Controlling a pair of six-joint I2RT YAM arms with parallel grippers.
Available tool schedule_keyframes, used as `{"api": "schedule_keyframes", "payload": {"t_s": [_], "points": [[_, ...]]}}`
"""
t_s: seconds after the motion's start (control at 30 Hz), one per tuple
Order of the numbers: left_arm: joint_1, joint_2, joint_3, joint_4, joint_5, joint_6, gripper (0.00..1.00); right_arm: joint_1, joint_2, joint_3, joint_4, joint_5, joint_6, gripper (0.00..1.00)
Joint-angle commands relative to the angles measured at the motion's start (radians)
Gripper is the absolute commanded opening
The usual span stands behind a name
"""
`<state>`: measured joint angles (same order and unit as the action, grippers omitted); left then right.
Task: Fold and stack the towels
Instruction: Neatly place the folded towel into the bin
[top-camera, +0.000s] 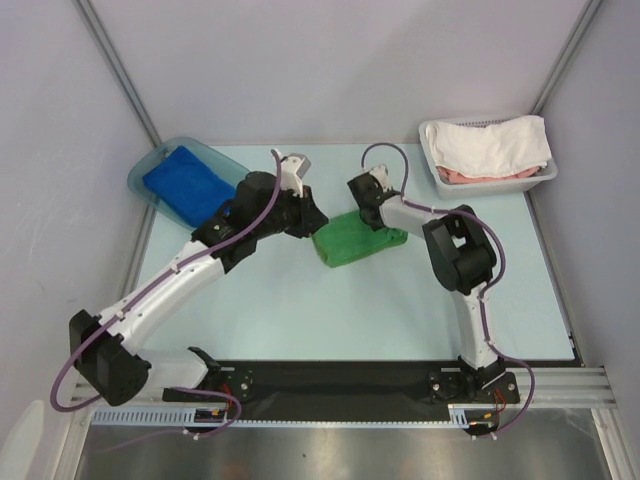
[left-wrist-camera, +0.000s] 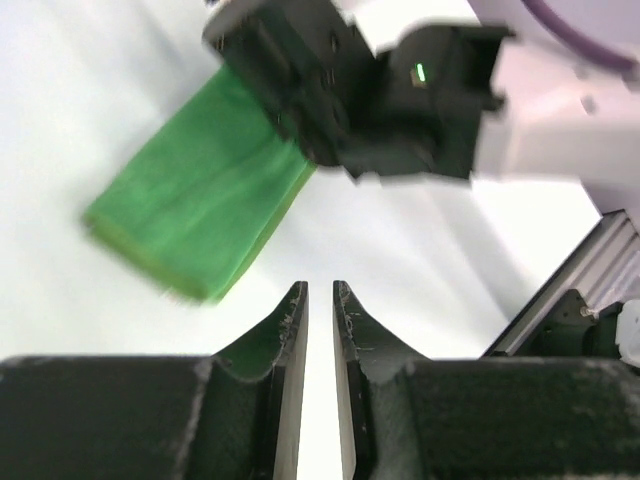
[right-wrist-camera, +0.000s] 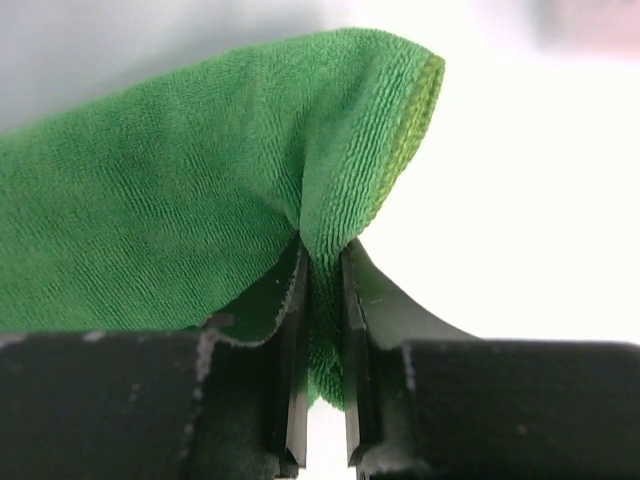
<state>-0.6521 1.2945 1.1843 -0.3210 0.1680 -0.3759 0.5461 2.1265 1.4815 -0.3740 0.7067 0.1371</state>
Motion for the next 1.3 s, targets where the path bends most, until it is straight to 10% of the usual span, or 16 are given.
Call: {"api": "schedule_keyframes", "payload": {"t_s": [0.0,0.63,1.27], "points": [[0.028,-0.072,-0.025,-0.07,-0.018,0.078,0.2,-0.086,0.075,0.186,0.02,0.185,-0.21,0.0],[0.072,-0.101,-0.087,-0.113,0.088,0.158,0.2,-0.218,0.374,0.943,0.173,0.234,-0.751,0.0],[0.092,-0.1,-0.121,-0.09,0.117,0.181,0.2,-0.492,0.256,0.933,0.093,-0.136,-0.522,0.0]]}}
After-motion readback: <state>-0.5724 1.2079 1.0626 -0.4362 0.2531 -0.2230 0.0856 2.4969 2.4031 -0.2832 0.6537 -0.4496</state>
